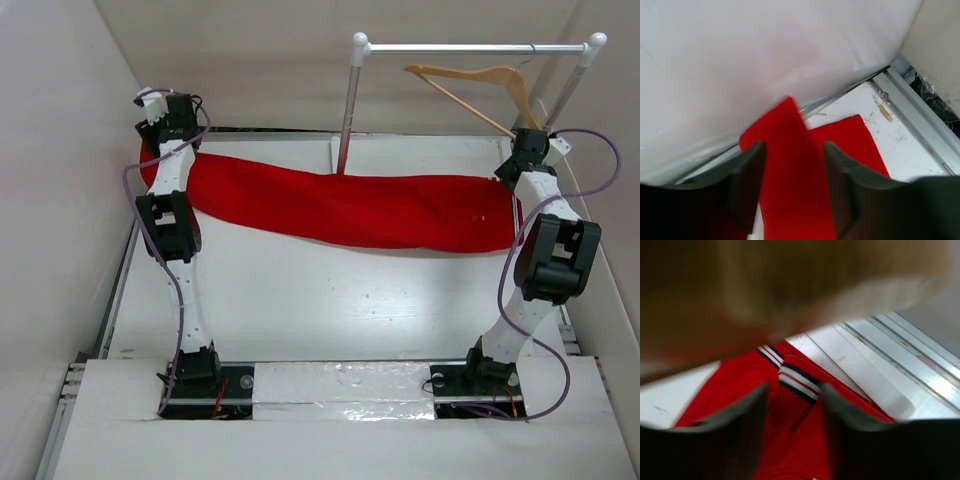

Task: Place the trousers on the hanger
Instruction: Fold the trousers at the center of the board.

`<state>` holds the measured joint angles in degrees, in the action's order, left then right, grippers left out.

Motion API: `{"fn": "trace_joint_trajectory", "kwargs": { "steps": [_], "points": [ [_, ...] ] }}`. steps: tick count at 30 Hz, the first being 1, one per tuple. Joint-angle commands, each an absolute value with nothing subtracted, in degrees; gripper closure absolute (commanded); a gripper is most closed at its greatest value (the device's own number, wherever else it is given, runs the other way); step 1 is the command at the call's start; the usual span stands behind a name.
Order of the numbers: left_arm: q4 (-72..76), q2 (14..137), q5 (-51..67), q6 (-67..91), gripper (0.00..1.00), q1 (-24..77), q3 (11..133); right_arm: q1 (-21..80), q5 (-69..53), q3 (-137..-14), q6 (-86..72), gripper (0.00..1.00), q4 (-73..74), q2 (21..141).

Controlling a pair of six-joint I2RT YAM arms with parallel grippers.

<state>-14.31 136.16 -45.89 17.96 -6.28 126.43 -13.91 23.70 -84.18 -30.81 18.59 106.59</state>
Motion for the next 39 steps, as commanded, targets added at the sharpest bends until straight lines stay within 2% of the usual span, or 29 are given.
{"fn": "trace_joint_trajectory", "kwargs": {
  "steps": [1, 2, 3, 4, 9, 11, 12, 17, 19, 20, 21, 22, 23, 24, 25, 26, 28, 29, 30, 31, 32, 33, 35, 39],
  "points": [
    [-10.54, 136.05, -44.05, 16.26, 0.5, -7.73, 128.06, -13.18, 25.4, -87.98, -30.32, 0.41, 12.48, 105.74],
    [-11.68, 135.71, -43.42, 18.0, 0.47, -7.73, 127.88, -12.23, 25.05, -87.54, -29.54, 0.34, 11.7, 104.86],
    [-11.52, 135.01, -43.07, 17.93, 0.44, -7.73, 126.75, -11.61, 24.53, -87.02, -29.71, 0.21, 11.17, 104.16],
    [-11.08, 134.13, -42.46, 17.76, 0.44, -7.73, 123.69, -11.6, 23.48, -85.53, -29.97, 0.17, 10.9, 103.45],
    [-10.37, 126.14, -41.22, 20.9, 0.44, -7.21, 113.22, -9.76, 16.19, -75.52, -32.69, 0.08, 4.77, 95.04],
    [-9.07, 121.15, -39.56, 22.23, 0.46, -7.21, 103.41, -8.0, 15.04, -69.39, -32.96, 0.05, 1.08, 91.08],
    [-8.79, 119.55, -39.03, 22.24, 0.47, -7.21, 103.36, -7.48, 14.51, -67.52, -33.13, 0.04, 0.62, 89.84],
    [-10.36, 110.24, -33.77, 28.64, 0.5, -7.73, 87.91, -4.49, 13.27, -55.92, -33.66, 0.06, -4.39, 81.23],
    [-10.2, 109.25, -32.78, 29.79, 0.49, -9.05, 81.95, -3.61, 13.8, -50.56, -33.31, 0.18, -5.09, 76.5],
    [-9.85, 107.07, -28.61, 30.67, 0.48, -9.75, 80.61, -3.6, 14.06, -48.8, -32.79, 0.31, -5.62, 74.9],
    [-8.97, 106.7, -26.82, 30.85, 0.43, -10.45, 79.2, -3.08, 13.63, -47.04, -32.0, 0.65, -6.06, 73.32],
    [-8.53, 106.7, -23.15, 30.85, 0.41, -11.68, 77.28, -3.08, 13.36, -43.54, -31.47, 0.81, -6.33, 70.08],
    [-8.35, 106.96, -21.38, 30.85, 0.4, -11.69, 76.65, -3.08, 13.01, -41.68, -30.94, 0.93, -6.68, 68.4],
    [-8.26, 107.22, -20.23, 30.85, 0.39, -11.69, 76.38, -2.55, 12.4, -40.01, -30.24, 1.0, -7.2, 66.81],
    [-8.44, 107.49, -19.34, 31.11, 0.37, -11.69, 76.03, -2.55, 12.22, -36.6, -29.89, 1.0, -7.47, 65.32],
    [-8.61, 108.01, -16.55, 31.55, 0.36, -11.69, 75.94, -2.55, 11.96, -35.17, -29.45, 0.97, -7.91, 63.91],
    [-8.18, 108.19, -13.38, 32.52, 0.34, -11.69, 75.85, -3.24, 9.85, -32.62, -28.57, 0.75, -8.0, 60.48],
    [-8.0, 108.54, -10.75, 32.87, 0.34, -11.69, 75.85, -4.03, 9.23, -30.26, -28.48, 0.63, -7.91, 59.77],
    [-7.91, 108.72, -9.85, 33.74, 0.33, -11.69, 75.85, -4.74, 7.4, -29.1, -28.48, 0.42, -8.17, 58.9],
    [-7.91, 108.98, -9.23, 34.18, 0.33, -11.69, 75.94, -6.23, 6.43, -27.87, -28.56, 0.35, -8.61, 58.71],
    [-8.0, 109.77, -8.36, 34.54, 0.33, -11.69, 76.02, -6.94, 5.37, -25.69, -28.56, 0.35, -9.57, 58.71],
    [-8.0, 110.21, -8.18, 34.8, 0.33, -11.69, 76.03, -7.55, 4.32, -24.88, -28.83, 0.23, -11.41, 59.15],
    [-8.0, 111.44, -7.74, 35.68, 0.33, -11.69, 76.11, -10.18, 1.94, -24.17, -29.26, 0.19, -12.74, 61.69],
    [-9.22, 113.9, -5.98, 36.3, 0.32, -11.69, 77.34, -15.02, -4.91, -26.71, -31.8, 0.2, -12.83, 68.98]
  ]
}}
